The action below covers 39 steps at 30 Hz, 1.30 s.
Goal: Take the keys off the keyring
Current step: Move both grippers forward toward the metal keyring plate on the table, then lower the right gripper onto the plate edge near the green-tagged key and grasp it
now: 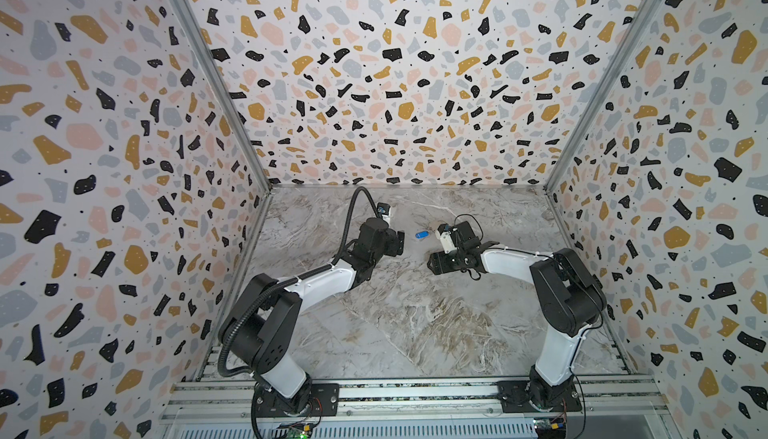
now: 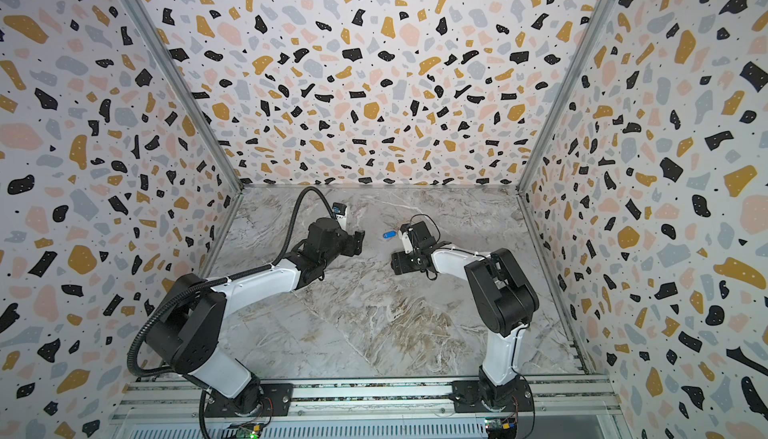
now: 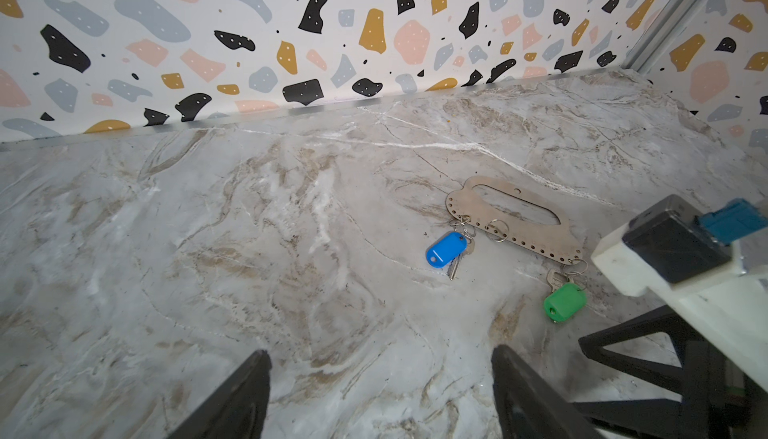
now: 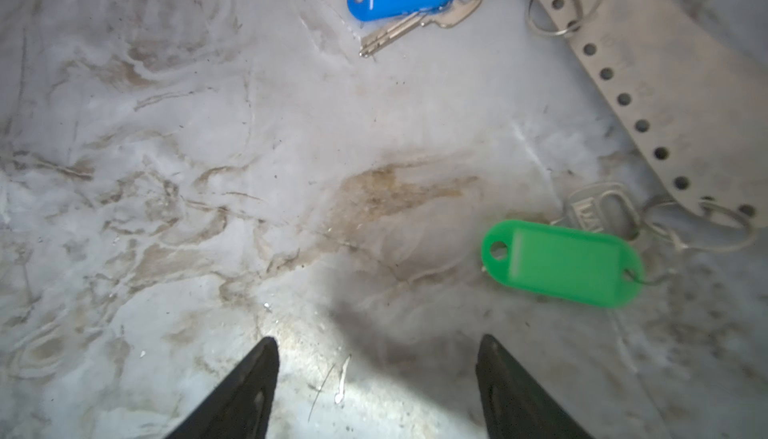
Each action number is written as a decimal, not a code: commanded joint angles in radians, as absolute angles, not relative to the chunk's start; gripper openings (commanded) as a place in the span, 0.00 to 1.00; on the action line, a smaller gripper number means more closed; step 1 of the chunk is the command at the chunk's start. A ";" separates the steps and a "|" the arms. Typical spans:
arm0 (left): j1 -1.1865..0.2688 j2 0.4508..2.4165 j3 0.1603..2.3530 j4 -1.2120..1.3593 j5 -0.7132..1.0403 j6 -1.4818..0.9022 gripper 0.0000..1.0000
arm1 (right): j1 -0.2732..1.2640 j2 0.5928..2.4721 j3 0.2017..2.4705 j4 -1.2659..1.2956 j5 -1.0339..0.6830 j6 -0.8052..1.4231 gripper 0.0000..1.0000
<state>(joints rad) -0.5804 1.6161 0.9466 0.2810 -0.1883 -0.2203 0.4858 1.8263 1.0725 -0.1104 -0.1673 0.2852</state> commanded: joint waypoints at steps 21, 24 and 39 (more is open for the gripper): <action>-0.603 1.653 1.012 0.298 -0.144 -0.194 0.82 | 0.324 1.962 1.336 -0.224 -0.232 0.207 0.78; -0.606 1.662 1.024 0.285 -0.142 -0.183 0.82 | 0.332 1.963 1.324 -0.208 -0.247 0.219 0.78; -0.607 1.636 1.013 0.269 -0.173 -0.105 0.81 | 0.425 1.858 1.271 -0.215 -0.223 0.224 0.77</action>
<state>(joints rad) -0.6037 1.6554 0.9974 0.2623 -0.1635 -0.1486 0.4213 1.9591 1.2701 -0.1967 -0.2478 0.2432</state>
